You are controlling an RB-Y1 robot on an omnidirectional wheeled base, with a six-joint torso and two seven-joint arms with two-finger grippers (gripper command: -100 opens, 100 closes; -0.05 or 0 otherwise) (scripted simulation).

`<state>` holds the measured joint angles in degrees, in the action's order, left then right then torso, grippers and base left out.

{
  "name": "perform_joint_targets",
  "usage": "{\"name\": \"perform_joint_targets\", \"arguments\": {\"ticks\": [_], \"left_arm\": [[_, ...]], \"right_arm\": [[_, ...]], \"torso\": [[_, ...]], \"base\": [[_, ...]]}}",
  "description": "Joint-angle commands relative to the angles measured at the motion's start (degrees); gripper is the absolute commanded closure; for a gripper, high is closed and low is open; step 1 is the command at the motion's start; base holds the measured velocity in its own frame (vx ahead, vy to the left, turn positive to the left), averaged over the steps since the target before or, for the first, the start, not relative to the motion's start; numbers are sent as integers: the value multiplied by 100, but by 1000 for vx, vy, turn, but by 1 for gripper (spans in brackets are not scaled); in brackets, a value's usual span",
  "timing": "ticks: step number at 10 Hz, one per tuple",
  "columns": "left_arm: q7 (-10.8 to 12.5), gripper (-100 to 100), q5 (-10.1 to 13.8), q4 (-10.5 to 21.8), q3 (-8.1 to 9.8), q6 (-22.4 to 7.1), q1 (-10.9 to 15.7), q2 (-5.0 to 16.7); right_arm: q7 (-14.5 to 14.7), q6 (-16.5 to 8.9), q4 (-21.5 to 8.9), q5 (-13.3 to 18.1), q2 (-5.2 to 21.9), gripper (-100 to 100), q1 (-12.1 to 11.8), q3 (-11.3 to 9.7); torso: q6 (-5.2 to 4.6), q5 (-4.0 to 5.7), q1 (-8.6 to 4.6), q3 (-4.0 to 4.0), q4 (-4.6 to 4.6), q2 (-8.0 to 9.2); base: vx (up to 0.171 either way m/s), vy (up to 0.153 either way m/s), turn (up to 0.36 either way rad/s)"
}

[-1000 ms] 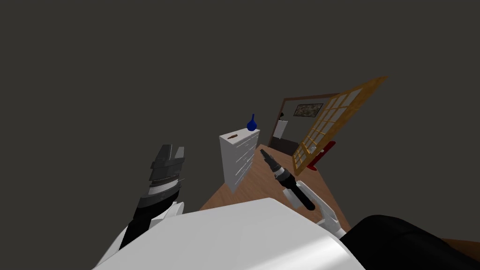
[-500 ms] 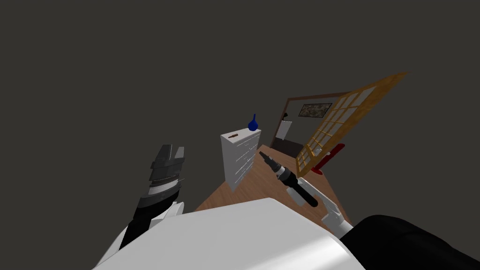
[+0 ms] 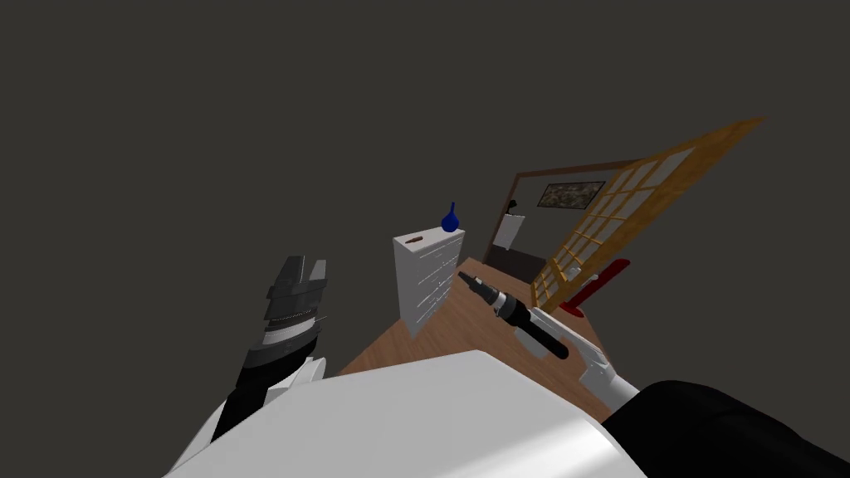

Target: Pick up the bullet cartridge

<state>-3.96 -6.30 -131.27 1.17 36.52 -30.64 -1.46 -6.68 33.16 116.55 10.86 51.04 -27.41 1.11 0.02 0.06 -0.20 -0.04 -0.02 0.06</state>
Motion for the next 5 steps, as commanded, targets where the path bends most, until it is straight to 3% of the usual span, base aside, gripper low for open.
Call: {"name": "perform_joint_targets", "arguments": {"ticks": [1, 5], "left_arm": [[0, 0, 0, 0, 0, 0, 0, 0], [0, 0, 0, 0, 0, 0, -1, 0]], "right_arm": [[-56, 82, -81, 35, 286, -100, 16, -4], [-154, 207, -217, 120, 972, -100, 54, -24]], "torso": [[0, 0, 0, 0, 0, 0], [-4, 1, -2, -1, -1, 0]], "base": [[-47, -60, 130], [-32, -40, 87]]}}
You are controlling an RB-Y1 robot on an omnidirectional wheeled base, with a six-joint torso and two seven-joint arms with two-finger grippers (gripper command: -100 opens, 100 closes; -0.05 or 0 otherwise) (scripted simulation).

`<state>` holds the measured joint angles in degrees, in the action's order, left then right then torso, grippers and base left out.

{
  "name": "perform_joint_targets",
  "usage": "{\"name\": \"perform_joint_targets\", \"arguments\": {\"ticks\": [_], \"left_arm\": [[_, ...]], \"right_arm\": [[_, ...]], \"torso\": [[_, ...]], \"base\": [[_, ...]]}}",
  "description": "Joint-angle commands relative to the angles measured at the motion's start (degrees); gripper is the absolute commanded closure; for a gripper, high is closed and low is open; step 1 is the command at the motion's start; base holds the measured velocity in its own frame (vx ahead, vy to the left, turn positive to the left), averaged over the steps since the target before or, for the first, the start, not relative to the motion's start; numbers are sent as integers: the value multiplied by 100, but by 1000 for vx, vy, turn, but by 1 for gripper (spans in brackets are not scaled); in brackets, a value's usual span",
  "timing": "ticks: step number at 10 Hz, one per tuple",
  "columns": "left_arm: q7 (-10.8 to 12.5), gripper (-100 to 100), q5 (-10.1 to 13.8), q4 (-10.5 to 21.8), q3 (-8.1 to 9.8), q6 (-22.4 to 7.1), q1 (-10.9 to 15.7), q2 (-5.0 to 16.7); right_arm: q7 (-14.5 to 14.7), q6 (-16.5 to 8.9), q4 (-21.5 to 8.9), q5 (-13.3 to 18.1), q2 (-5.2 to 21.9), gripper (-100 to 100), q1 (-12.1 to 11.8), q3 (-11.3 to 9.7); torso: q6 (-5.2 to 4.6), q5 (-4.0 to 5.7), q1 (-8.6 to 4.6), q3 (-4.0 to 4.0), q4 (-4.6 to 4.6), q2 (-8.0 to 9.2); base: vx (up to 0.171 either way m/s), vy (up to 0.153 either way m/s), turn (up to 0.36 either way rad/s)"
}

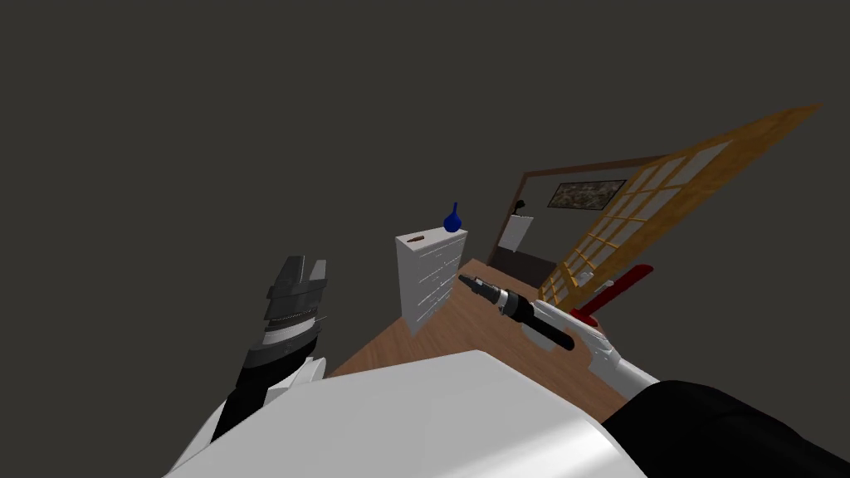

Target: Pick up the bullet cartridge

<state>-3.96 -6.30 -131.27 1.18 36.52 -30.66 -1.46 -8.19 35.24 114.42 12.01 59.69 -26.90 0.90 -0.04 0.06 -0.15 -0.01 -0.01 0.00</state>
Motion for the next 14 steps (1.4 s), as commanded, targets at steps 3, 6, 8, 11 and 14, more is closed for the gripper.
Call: {"name": "perform_joint_targets", "arguments": {"ticks": [3, 6, 8, 11, 14], "left_arm": [[0, 0, 0, 0, 0, 0, 0, 0], [0, 0, 0, 0, 0, 0, 0, 0], [0, 0, 0, 0, -1, 0, 1, 0], [0, 0, 0, 0, 0, 0, 1, 0], [0, 0, 0, 0, 0, 0, 1, 0]], "right_arm": [[-98, 131, -142, 94, 630, -100, 46, -25], [-190, 271, -280, 189, 1156, -100, 94, -47], [-277, 416, -420, 286, 1507, -100, 145, -70], [-359, 567, -560, 388, 2035, -100, 200, -94], [-435, 722, -701, 492, 2563, -100, 262, -117]], "torso": [[2, 1, -5, 0, 0, 1], [0, 1, -5, -1, 0, 2], [7, 0, 1, 0, 1, 1], [6, -1, 3, 4, 2, -6], [5, 0, 1, 3, 2, -4]], "base": [[-29, -41, 129], [-32, -40, 126], [-40, -45, 208], [-19, -32, 146], [-27, -33, 135]]}}
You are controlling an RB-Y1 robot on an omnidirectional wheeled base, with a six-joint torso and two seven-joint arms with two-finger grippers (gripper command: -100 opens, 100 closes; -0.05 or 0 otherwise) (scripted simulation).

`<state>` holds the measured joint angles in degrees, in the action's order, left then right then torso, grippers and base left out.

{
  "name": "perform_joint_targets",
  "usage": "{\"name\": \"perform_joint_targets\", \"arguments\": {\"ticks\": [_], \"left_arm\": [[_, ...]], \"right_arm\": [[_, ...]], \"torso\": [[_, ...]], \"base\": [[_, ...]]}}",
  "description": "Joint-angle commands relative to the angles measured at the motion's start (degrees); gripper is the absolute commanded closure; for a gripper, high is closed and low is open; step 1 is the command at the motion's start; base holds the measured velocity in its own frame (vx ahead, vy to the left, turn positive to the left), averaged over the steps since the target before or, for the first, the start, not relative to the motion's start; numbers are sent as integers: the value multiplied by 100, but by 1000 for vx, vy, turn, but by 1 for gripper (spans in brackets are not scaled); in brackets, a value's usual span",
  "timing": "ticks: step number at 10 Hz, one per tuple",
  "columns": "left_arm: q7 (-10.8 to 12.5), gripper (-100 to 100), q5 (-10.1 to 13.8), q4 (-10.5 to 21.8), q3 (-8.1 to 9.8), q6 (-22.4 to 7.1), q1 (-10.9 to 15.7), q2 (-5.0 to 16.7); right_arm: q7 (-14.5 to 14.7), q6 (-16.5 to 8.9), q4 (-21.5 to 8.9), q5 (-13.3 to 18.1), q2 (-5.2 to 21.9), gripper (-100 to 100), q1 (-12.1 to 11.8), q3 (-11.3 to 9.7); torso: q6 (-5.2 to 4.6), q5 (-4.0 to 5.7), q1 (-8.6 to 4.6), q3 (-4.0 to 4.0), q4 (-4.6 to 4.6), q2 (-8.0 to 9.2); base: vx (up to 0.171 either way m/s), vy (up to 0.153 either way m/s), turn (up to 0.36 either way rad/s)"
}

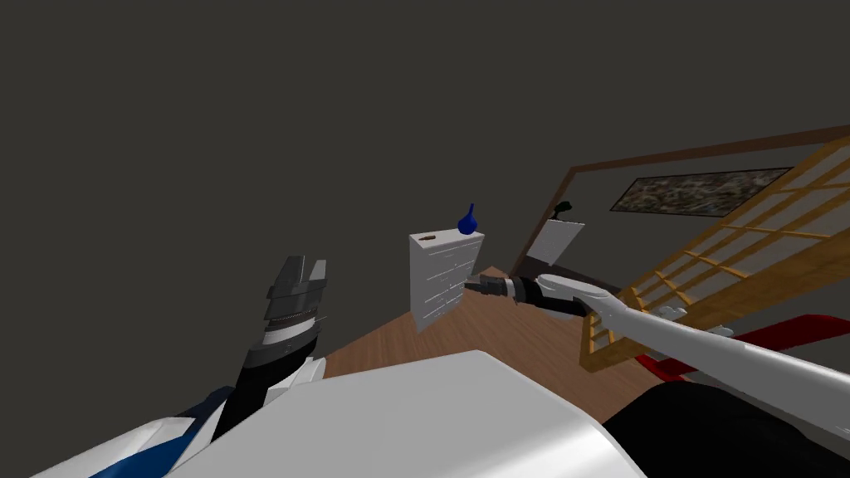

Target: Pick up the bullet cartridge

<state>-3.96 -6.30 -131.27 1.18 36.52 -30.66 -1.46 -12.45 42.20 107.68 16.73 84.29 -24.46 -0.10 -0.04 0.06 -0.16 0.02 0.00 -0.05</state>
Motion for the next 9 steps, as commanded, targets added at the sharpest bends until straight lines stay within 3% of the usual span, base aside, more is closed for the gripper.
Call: {"name": "perform_joint_targets", "arguments": {"ticks": [1, 2, 4, 5, 7, 8, 9], "left_arm": [[0, 0, 0, 0, 0, 0, 0, 0], [0, 0, 0, 0, 0, 0, -1, 0], [0, 0, 0, 0, 0, 0, 0, 0], [0, 0, 0, 0, 0, 0, -1, 0], [0, 0, 0, 0, 0, 0, -1, 0], [0, 0, 0, 0, 0, 0, -1, 0], [0, 0, 0, 0, 0, 0, 0, 0]], "right_arm": [[-9, 27, -27, 20, 286, -100, 18, -18], [-80, 185, -170, 127, 460, -100, 87, -39], [-80, 185, -170, 127, 811, -100, 87, -39], [-144, 346, -314, 236, 986, -100, 164, -59], [-144, 346, -314, 236, 1320, -100, 164, -59], [-203, 509, -458, 346, 1493, -100, 248, -77], [-203, 509, -458, 346, 1676, -100, 248, -77]], "torso": [[0, 0, 0, 0, 0, 0], [-3, -1, 6, 2, 0, -4], [-1, 0, 2, 4, 2, -7], [-4, -1, 6, 3, 1, -6], [-2, -1, 4, 4, 1, -7], [-5, -1, 7, 4, 1, -7], [4, -2, 8, 7, 3, -11]], "base": [[-10, -18, 10], [-15, -23, 277], [-11, -30, 84], [-18, -22, 292], [-11, -28, 86], [-2, -22, 283], [-1, -32, 220]]}}
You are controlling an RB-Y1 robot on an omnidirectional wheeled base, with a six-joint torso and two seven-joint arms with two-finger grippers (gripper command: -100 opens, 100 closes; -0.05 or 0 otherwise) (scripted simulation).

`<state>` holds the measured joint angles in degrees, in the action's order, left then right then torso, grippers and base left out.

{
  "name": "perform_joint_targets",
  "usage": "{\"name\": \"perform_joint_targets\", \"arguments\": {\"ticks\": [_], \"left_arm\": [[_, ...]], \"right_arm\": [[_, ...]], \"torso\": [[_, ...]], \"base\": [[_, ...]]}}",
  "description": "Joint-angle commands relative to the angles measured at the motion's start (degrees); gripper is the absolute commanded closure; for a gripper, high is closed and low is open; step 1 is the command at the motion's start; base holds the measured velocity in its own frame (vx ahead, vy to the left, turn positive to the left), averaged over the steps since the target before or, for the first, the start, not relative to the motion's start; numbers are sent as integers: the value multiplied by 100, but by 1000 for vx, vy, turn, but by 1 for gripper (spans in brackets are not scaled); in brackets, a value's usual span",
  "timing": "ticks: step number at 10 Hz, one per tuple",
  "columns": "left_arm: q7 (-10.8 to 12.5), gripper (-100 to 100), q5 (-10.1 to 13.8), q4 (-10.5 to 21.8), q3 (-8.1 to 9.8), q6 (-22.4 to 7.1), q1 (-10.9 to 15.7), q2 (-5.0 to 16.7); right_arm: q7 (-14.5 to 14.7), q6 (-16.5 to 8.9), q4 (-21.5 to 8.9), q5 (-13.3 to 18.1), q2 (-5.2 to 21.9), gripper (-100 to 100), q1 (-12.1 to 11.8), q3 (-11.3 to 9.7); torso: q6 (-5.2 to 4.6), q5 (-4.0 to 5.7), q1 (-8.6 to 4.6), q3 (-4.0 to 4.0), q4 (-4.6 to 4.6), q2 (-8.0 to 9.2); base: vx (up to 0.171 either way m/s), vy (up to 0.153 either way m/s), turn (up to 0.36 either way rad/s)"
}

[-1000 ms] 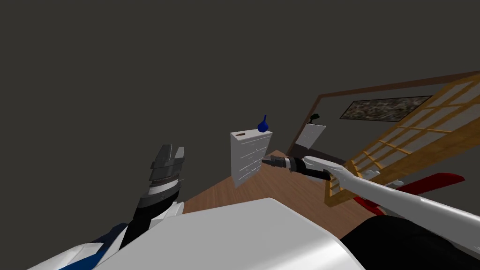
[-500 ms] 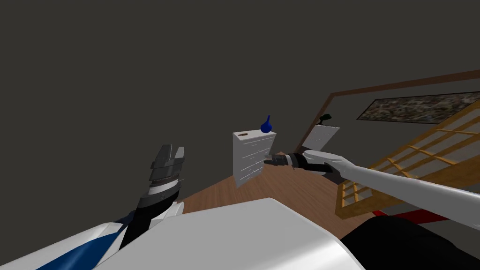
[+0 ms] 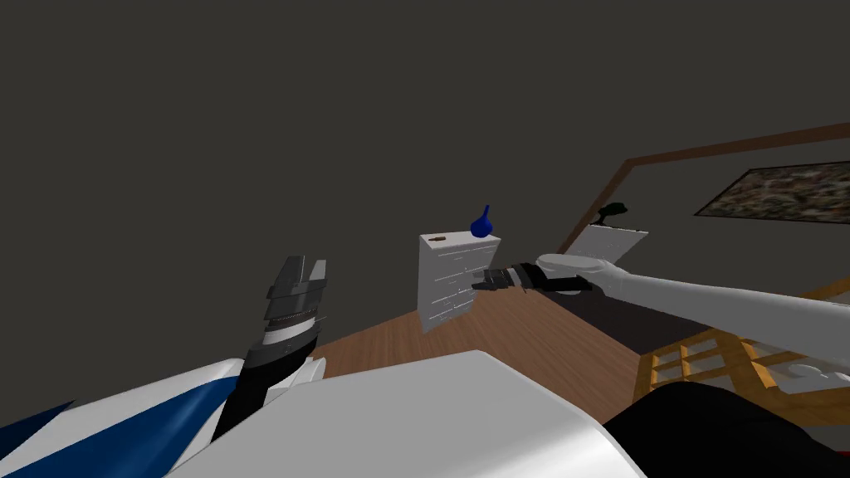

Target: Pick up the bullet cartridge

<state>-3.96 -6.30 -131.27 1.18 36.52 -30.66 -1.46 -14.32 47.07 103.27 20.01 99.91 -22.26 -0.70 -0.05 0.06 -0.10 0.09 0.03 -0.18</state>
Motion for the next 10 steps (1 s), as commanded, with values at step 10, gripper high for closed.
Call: {"name": "perform_joint_targets", "arguments": {"ticks": [10], "left_arm": [[0, 0, 0, 0, 0, 0, -1, 0]], "right_arm": [[44, 516, -437, -112, 1542, -100, 304, -66]], "torso": [[-7, 1, 5, 0, -1, -2]], "base": [[4, -18, 141]]}}
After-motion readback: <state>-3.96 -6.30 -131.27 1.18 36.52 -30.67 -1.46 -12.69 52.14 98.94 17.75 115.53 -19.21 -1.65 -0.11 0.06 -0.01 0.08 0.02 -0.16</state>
